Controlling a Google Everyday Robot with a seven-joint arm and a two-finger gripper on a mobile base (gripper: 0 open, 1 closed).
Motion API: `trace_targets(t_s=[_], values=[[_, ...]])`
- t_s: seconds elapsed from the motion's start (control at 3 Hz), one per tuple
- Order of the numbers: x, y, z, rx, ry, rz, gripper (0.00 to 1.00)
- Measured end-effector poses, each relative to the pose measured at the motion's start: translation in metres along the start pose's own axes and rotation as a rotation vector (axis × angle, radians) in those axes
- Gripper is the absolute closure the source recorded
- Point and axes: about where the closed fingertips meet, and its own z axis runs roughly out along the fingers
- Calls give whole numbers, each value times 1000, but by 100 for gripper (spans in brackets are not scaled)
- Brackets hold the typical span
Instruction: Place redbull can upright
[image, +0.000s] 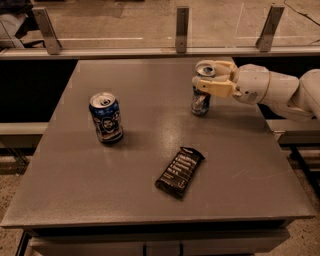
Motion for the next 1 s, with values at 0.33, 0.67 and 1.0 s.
trace_targets(t_s=[0.33, 0.67, 1.0], values=[[-1, 1, 3, -5, -1, 0, 12], [-1, 2, 6, -10, -2, 0, 0], [-1, 2, 6, -10, -2, 0, 0]])
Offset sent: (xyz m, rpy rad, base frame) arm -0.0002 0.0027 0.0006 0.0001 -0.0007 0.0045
